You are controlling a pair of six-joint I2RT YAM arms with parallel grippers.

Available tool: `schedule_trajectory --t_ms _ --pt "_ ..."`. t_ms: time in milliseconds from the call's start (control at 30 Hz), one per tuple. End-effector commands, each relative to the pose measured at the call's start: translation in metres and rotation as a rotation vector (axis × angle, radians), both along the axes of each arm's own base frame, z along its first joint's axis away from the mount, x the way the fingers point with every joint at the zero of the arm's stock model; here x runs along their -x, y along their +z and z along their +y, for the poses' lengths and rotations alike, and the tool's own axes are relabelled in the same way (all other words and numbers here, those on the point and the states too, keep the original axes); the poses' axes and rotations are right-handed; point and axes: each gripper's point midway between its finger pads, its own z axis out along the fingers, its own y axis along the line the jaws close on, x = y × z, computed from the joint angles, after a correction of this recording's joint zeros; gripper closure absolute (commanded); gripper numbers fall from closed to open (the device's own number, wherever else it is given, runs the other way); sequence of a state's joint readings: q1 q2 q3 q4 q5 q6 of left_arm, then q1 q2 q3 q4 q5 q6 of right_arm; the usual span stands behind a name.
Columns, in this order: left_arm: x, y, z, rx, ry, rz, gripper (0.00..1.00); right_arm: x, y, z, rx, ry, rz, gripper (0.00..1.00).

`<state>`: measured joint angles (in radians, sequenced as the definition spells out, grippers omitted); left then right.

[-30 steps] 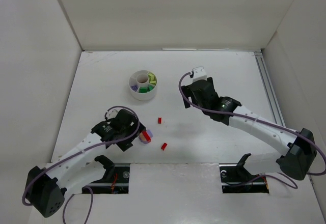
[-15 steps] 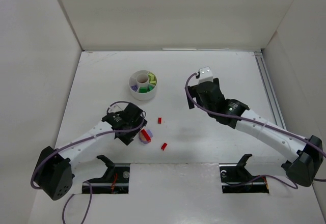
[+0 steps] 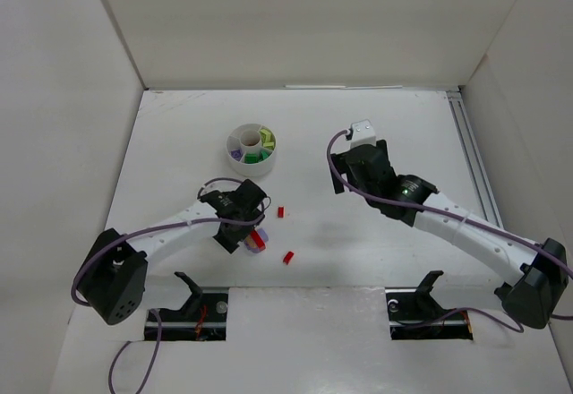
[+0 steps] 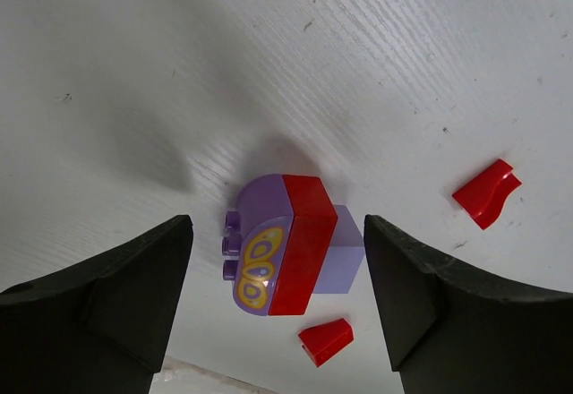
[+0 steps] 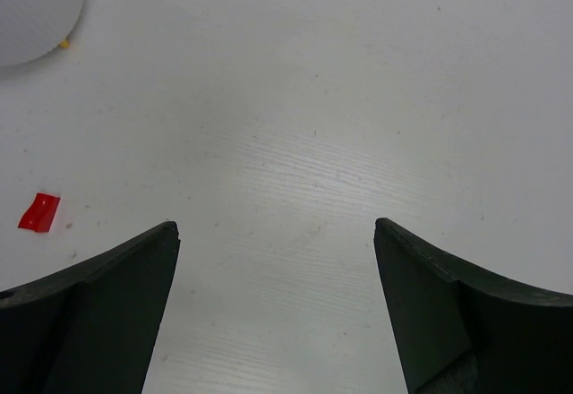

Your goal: Sort the legos into containers by color

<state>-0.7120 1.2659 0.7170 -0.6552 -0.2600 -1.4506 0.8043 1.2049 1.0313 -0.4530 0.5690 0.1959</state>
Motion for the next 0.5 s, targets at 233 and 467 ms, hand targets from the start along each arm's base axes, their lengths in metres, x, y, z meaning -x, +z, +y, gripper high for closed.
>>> schedule_trajectory --t_ms 233,467 --pt "0.008 -0.011 0.004 -0.004 0.065 0.025 0.29 0.006 -0.003 -0.010 -0.019 -0.027 0.000 0.05" --pt "0.010 -0.011 0.002 -0.017 0.086 0.020 0.33 0.008 -0.006 -0.012 -0.012 -0.032 0.014 0.05"
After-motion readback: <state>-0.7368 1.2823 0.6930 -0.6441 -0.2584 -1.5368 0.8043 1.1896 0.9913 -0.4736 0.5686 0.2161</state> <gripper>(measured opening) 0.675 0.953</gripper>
